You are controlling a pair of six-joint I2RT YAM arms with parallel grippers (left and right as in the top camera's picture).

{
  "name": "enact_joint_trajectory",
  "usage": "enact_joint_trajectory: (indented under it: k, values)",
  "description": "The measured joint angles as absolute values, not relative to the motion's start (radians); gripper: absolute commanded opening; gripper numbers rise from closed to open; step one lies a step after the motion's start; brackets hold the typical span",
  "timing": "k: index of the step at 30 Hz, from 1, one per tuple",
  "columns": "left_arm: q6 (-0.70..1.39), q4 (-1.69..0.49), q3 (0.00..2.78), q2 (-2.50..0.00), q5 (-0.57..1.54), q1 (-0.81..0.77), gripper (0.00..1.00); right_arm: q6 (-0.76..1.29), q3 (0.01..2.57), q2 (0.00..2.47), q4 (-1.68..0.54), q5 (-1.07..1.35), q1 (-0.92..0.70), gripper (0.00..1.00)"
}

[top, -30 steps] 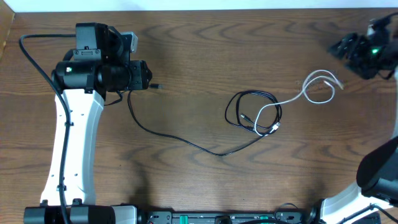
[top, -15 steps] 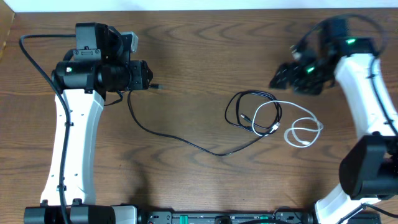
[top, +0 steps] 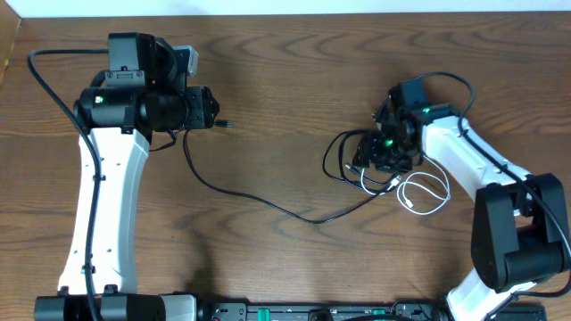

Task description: Untangle cables

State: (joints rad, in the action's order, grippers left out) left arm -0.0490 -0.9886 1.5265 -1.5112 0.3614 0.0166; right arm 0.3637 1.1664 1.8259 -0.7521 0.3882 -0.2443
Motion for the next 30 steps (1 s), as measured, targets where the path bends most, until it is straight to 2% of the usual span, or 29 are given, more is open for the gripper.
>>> enact_joint_trajectory:
  k: [5, 10, 11, 12, 13, 17, 20, 27, 30]
  values:
    - [-0.049, -0.988, 1.526, -1.511, 0.361, 0.017, 0.51, 0.427, 1.137, 1.830, -0.661, 0.357, -0.272, 0.47]
    - [-0.049, -0.988, 1.526, -1.511, 0.361, 0.017, 0.51, 0.475, 1.136, 1.868, -0.612, 0.341, -0.294, 0.35]
    - [-0.049, -0.988, 1.526, -1.511, 0.361, 0.017, 0.51, 0.480, 1.136, 1.875, -0.606, 0.339, -0.296, 0.26]
    - [-0.049, -0.988, 1.526, -1.511, 0.361, 0.017, 0.51, 0.484, 1.136, 1.881, -0.602, 0.339, -0.298, 0.04]
    - [-0.049, -0.988, 1.526, -1.511, 0.361, 0.017, 0.51, 0.487, 1.135, 1.884, -0.599, 0.340, -0.299, 0.01]
    - [-0.049, -0.989, 1.526, -1.511, 0.361, 0.017, 0.51, 0.484, 1.152, 1.888, -0.589, 0.348, -0.294, 0.01]
    - [-0.049, -0.987, 1.526, -1.511, 0.361, 0.017, 0.51, 0.454, 1.263, 1.898, -0.678, 0.376, -0.274, 0.01]
    - [-0.049, -0.988, 1.526, -1.511, 0.361, 0.017, 0.51, 0.386, 1.862, 1.907, -0.973, 0.436, -0.160, 0.01]
    - [-0.049, -0.988, 1.526, -1.511, 0.361, 0.017, 0.51, 0.373, 2.035, 1.901, -1.077, 0.435, -0.123, 0.01]
